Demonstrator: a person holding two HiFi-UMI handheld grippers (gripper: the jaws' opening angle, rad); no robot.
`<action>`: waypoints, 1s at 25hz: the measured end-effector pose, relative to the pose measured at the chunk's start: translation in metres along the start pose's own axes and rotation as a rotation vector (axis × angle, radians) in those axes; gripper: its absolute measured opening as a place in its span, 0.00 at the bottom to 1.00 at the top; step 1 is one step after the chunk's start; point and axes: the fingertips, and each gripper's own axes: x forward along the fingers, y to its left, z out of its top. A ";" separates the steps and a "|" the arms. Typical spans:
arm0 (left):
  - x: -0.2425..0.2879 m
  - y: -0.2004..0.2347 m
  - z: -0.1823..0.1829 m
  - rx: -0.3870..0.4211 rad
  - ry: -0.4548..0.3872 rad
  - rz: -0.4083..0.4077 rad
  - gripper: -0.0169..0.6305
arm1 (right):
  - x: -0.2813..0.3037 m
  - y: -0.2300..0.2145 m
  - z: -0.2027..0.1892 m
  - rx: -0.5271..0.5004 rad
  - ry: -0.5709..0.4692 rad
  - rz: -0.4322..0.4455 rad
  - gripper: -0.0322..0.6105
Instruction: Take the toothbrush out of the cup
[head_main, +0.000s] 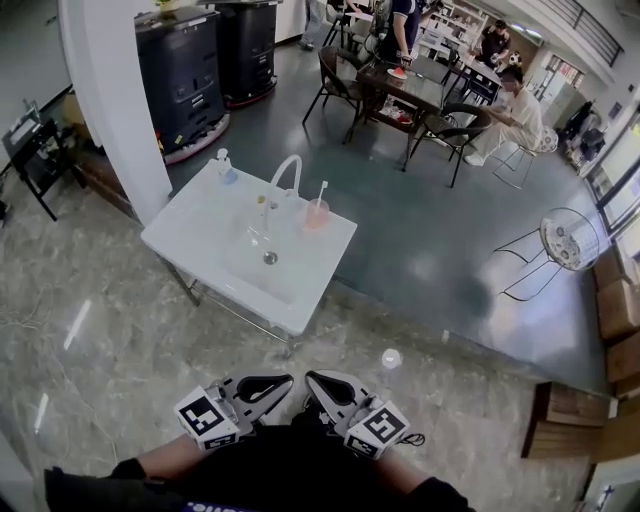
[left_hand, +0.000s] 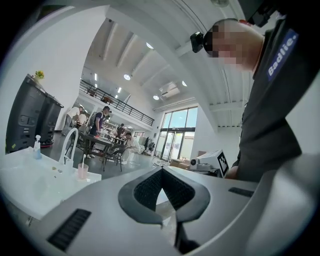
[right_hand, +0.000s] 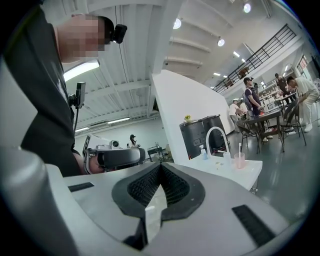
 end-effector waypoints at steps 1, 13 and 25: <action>0.006 0.005 0.003 0.001 -0.003 0.011 0.02 | 0.001 -0.008 0.003 -0.004 0.001 0.010 0.07; 0.085 0.054 0.022 -0.027 -0.034 0.137 0.02 | 0.008 -0.102 0.033 -0.003 -0.027 0.132 0.07; 0.109 0.081 0.027 -0.036 -0.047 0.203 0.02 | 0.021 -0.143 0.035 0.003 0.034 0.176 0.07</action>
